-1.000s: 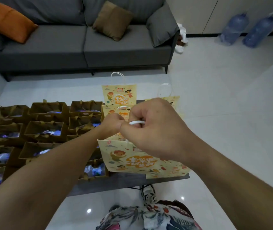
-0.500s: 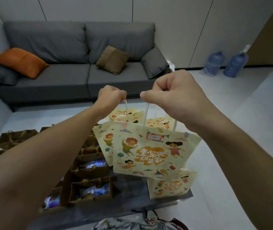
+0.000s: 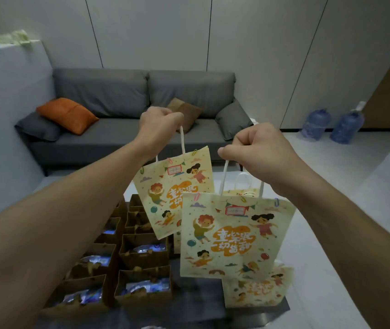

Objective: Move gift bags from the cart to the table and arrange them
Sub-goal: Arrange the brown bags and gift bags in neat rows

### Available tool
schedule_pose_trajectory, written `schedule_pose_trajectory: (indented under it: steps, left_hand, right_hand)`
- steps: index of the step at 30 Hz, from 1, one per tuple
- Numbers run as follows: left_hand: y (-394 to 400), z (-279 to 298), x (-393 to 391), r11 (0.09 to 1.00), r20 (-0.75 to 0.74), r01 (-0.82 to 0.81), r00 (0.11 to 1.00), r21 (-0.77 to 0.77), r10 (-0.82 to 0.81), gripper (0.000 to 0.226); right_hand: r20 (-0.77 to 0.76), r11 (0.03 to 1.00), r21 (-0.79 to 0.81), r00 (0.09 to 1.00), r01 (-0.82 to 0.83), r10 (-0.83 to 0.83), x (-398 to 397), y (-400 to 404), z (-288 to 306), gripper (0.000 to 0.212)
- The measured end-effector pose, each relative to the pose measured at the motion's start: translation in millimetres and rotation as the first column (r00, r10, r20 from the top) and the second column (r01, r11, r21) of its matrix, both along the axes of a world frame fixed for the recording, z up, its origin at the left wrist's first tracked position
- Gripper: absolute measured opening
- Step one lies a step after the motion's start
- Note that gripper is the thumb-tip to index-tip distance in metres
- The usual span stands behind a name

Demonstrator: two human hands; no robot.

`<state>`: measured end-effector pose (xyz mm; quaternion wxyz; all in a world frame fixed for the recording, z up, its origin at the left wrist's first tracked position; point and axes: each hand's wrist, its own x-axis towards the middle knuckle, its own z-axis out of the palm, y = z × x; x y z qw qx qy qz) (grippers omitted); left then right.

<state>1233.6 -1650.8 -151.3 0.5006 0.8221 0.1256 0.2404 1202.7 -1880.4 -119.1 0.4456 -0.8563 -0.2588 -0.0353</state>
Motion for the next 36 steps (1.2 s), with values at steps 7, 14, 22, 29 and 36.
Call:
schedule_pose_trajectory:
  steps: [7,14,22,29,36]
  left_hand:
    - [21.4,-5.4,-37.6,0.997,0.010,-0.079,0.997,0.016,0.079,0.024]
    - [44.1,-16.2,-77.9,0.980,0.003,-0.195,0.981,-0.041,0.195,0.024]
    - [62.4,-22.9,-88.2,0.963,-0.013,-0.268,0.963,-0.026,0.268,0.025]
    - [80.0,-34.7,-85.7,0.940,-0.048,-0.341,0.939,-0.024,0.340,0.022]
    - [85.1,-50.6,-72.3,0.908,-0.107,-0.419,0.904,-0.015,0.415,0.024]
  right_hand:
    - [-0.053,0.996,-0.089,0.999,-0.017,0.013,-8.3,18.3,-18.9,0.044]
    - [-0.086,0.973,-0.225,0.996,-0.057,0.039,-8.2,39.9,-60.7,0.043]
    - [-0.148,0.942,-0.322,0.988,-0.089,0.043,14.3,55.0,-98.9,0.041]
    - [-0.148,0.930,-0.350,0.987,-0.115,0.066,43.8,66.5,-138.3,0.037]
    - [-0.178,0.902,-0.410,0.982,-0.138,0.069,68.5,77.1,-181.2,0.040]
